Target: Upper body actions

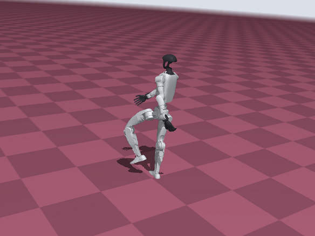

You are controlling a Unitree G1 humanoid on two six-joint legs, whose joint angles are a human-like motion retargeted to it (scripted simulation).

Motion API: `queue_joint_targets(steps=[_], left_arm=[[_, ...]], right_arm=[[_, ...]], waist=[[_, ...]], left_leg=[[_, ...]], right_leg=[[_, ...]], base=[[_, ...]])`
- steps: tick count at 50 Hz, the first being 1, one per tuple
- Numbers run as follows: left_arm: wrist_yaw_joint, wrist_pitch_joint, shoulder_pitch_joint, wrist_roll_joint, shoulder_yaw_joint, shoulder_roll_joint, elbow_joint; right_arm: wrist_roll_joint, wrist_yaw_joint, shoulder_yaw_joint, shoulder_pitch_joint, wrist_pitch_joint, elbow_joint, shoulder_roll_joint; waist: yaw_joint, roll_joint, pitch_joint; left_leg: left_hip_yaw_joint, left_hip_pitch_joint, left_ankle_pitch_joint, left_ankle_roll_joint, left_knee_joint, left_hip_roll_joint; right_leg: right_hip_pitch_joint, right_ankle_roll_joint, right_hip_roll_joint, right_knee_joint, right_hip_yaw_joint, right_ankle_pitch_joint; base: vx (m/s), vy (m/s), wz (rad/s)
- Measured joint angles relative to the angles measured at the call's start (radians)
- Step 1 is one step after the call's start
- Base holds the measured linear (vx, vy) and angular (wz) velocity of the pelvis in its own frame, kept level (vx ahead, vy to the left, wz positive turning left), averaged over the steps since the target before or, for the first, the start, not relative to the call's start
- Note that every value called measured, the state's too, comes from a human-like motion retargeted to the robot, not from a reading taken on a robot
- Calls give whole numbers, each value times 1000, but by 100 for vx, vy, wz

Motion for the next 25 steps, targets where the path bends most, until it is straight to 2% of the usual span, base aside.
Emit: queue_joint_targets(steps=[3, 6, 7, 8, 10, 12, 13, 15, 18, 20, 25], left_arm=[[37, 20, -18, -59, 42, 6, -24], [59, 30, -39, -143, 76, 14, -44], [65, 31, -47, -169, 88, 16, -50], [70, 32, -57, -190, 98, 19, -56], [81, 34, -79, -235, 113, 14, -58], [78, 35, -98, -251, 114, 5, -66], [71, 34, -111, -250, 117, 1, -75], [60, 18, -141, -227, 116, 0, -104], [74, -17, -172, -211, 49, 24, -153], [98, -20, -191, -205, 22, 40, -170], [86, -1, -165, -226, 60, 35, -141]], right_arm=[[-60, -13, 21, 89, 12, 74, 1], [-121, -40, 46, 196, 36, 158, -4], [-143, -45, 50, 234, 44, 187, -9], [-161, -48, 52, 272, 57, 217, -15], [-201, -58, 60, 348, 88, 282, -35], [-210, -54, 80, 446, 146, 289, -59], [-204, -45, 98, 486, 178, 289, -70], [-187, -45, 120, 539, 225, 289, -88], [-181, -76, 115, 576, 219, 289, -101], [-197, -91, 103, 572, 208, 289, -97], [-277, -80, 91, 524, 164, 289, -91]], waist=[[-53, 6, -52], [-101, 35, -100], [-118, 55, -116], [-139, 79, -135], [-199, 130, -169], [-254, 153, -217], [-300, 157, -241], [-339, 157, -256], [-303, 130, -191], [-240, 108, -149], [-231, 109, -142]], left_leg=[[-29, 221, 39, -21, -303, -97], [-85, 465, 108, -64, -732, -212], [-104, 543, 90, -83, -880, -241], [-113, 610, -19, -94, -1010, -264], [80, 715, -115, -75, -1228, -228], [-102, 667, -67, -50, -1297, -278], [-141, 639, -51, -58, -1309, -281], [-100, 600, -35, -68, -1321, -272], [-191, 592, -52, -30, -1290, -305], [-156, 598, -61, -20, -1278, -308], [-99, 625, -70, -1, -1315, -321]], right_leg=[[2, 19, 7, -21, -32, -1], [4, 30, 51, -32, -48, -11], [5, 32, 79, -35, -52, -16], [1, 33, 112, -37, -62, -21], [6, 40, 167, -50, -90, -29], [-9, 55, 174, -68, -118, -30], [-28, 63, 164, -75, -149, -30], [-61, 74, 148, -82, -183, -25], [-48, 77, 126, -84, -185, -5], [-46, 75, 115, -81, -153, 11], [-65, 83, 107, -80, -121, 38]], base=[[16, 9, 47], [19, 10, 40], [20, 15, 42], [18, 15, 62], [17, 16, 80], [16, 23, 103], [3, 19, 125], [-6, 13, 84], [-6, 5, -21], [-7, 4, -104], [-3, 15, -63]])
